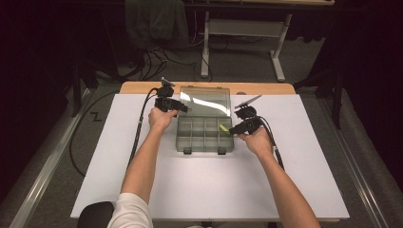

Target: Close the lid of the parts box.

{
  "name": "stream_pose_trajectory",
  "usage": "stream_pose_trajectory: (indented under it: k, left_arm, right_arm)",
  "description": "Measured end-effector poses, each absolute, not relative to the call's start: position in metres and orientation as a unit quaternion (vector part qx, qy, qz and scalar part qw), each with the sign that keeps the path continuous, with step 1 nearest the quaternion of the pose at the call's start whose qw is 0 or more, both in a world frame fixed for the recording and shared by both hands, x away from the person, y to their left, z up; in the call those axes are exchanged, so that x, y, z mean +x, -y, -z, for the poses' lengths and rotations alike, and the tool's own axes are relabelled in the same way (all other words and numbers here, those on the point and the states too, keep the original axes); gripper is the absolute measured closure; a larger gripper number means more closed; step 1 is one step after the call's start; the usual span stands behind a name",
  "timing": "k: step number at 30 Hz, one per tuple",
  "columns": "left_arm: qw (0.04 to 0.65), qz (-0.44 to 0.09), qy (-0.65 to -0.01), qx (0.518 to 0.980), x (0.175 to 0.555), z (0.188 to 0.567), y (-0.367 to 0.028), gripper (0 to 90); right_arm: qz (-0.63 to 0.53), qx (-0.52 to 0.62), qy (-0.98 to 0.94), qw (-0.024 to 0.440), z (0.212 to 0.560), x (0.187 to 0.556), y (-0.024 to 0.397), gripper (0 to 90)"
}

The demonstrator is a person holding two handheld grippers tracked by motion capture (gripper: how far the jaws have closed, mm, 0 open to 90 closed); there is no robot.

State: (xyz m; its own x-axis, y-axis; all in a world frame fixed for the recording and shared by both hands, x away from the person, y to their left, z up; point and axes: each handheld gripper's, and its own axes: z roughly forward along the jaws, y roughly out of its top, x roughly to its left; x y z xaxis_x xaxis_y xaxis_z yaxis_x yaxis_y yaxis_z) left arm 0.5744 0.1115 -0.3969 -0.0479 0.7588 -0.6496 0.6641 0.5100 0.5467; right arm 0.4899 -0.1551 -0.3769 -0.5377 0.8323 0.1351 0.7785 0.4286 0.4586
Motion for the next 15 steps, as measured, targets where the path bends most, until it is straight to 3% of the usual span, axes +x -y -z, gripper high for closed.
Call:
stream_pose_trajectory:
  k: [15]
  left_arm:
    - [0.497,-0.073,-0.694,0.517,0.564,0.384,-0.110,56.6]
  right_arm:
    - [-0.236,0.481,-0.843,0.055,0.376,0.490,0.154,77.9]
